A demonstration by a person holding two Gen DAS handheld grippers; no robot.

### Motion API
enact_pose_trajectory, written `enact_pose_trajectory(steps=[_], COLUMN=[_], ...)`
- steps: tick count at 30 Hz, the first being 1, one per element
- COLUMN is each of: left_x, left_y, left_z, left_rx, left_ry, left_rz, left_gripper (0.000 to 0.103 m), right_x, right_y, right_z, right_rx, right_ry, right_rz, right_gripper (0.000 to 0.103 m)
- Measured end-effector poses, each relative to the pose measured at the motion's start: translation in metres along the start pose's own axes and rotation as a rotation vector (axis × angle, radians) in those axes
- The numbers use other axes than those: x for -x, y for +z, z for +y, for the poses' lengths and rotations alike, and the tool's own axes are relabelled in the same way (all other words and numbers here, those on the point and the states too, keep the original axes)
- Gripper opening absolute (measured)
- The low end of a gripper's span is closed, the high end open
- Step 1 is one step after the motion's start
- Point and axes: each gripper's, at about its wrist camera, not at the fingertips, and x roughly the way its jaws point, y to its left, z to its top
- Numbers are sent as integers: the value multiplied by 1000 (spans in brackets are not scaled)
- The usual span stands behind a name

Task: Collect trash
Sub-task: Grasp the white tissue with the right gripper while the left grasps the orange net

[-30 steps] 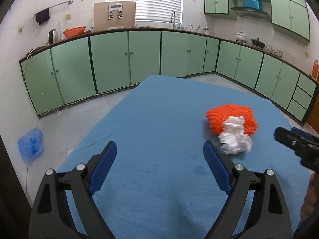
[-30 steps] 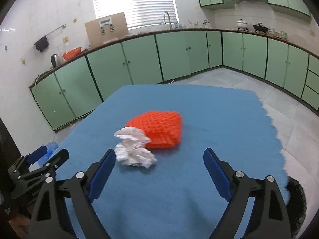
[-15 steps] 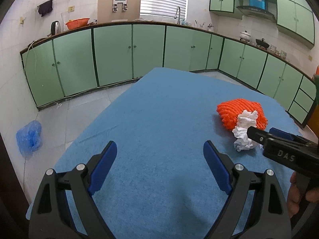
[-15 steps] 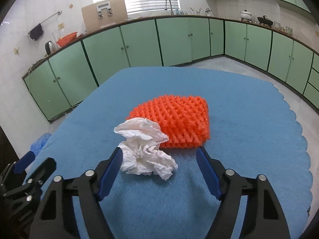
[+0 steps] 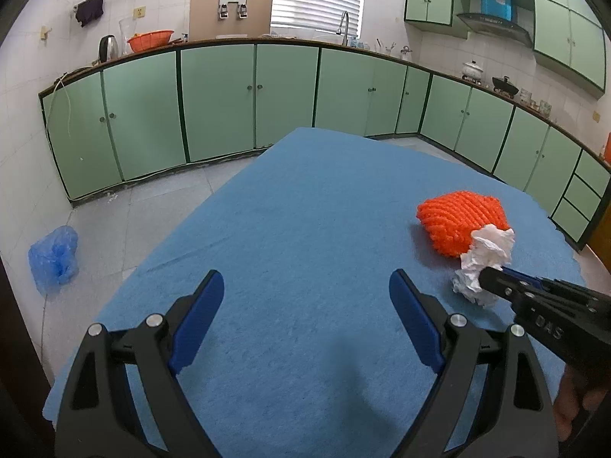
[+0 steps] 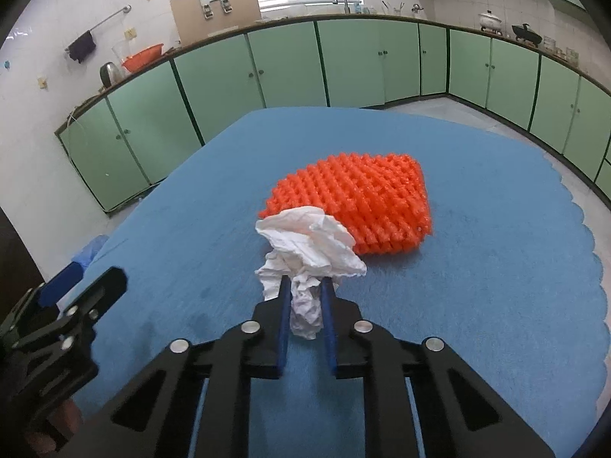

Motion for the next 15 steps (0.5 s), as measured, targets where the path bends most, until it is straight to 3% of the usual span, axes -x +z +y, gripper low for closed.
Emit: enact_pose_trajectory(steps=[6, 15], left_x=[-4, -32], left_y=[6, 17], left_z=[-18, -75], left_rx=[-14, -61], left_ry=[-32, -124], left_rz=[-5, 11], left_gripper=[86, 86], right_x=[38, 67], right_y=[1, 4], right_z=[-12, -71], right_rx=[1, -42], right_ry=[22, -130], right_rz=[-58, -107], right_gripper=[14, 14])
